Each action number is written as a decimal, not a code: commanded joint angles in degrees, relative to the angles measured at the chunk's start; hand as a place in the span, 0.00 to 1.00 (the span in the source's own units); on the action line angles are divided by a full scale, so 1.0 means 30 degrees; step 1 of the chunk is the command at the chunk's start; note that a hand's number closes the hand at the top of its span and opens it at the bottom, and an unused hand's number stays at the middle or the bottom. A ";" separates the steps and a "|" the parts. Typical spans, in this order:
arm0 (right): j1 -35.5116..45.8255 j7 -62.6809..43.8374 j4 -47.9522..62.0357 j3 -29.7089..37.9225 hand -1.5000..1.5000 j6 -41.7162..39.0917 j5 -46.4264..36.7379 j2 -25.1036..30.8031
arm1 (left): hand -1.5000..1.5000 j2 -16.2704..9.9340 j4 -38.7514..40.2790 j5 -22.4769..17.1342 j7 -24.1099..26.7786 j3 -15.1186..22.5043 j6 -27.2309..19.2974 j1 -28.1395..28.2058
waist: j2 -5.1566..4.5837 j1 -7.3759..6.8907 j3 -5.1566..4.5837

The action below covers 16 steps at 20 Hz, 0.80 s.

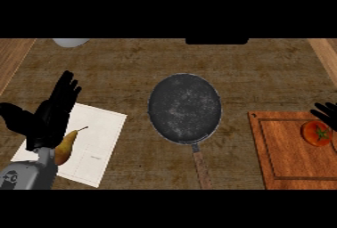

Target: Pick the tomato from the cutting board and place it in the pan

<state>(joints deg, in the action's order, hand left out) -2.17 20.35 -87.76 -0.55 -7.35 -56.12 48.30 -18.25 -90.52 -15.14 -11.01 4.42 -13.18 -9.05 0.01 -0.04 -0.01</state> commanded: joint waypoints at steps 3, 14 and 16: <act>0.1300 0.1562 0.2933 0.0732 0.00 0.0648 -0.1069 -0.1163 | 0.50 0.0155 -0.2056 0.0565 -0.0568 -0.0284 0.0412 0.1694 | 0.0006 -0.0111 0.0009; 0.2896 0.2787 0.6265 0.0627 0.00 0.1707 -0.3743 -0.3274 | 0.50 0.0807 -0.0865 0.1104 -0.0904 -0.1722 0.1615 0.0363 | -0.0003 -0.0008 0.0005; 0.4249 0.2662 0.6957 0.0881 0.00 0.1003 -0.3750 -0.3704 | 0.50 0.1092 -0.1214 0.1329 -0.1067 -0.1696 0.1618 0.0479 | -0.0006 -0.0045 0.0005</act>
<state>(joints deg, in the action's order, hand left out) 8.22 26.89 -70.22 0.81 -4.68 -66.62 39.03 -15.74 -92.66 -12.34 -12.77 -0.20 -8.51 -7.57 -0.01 -0.18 0.01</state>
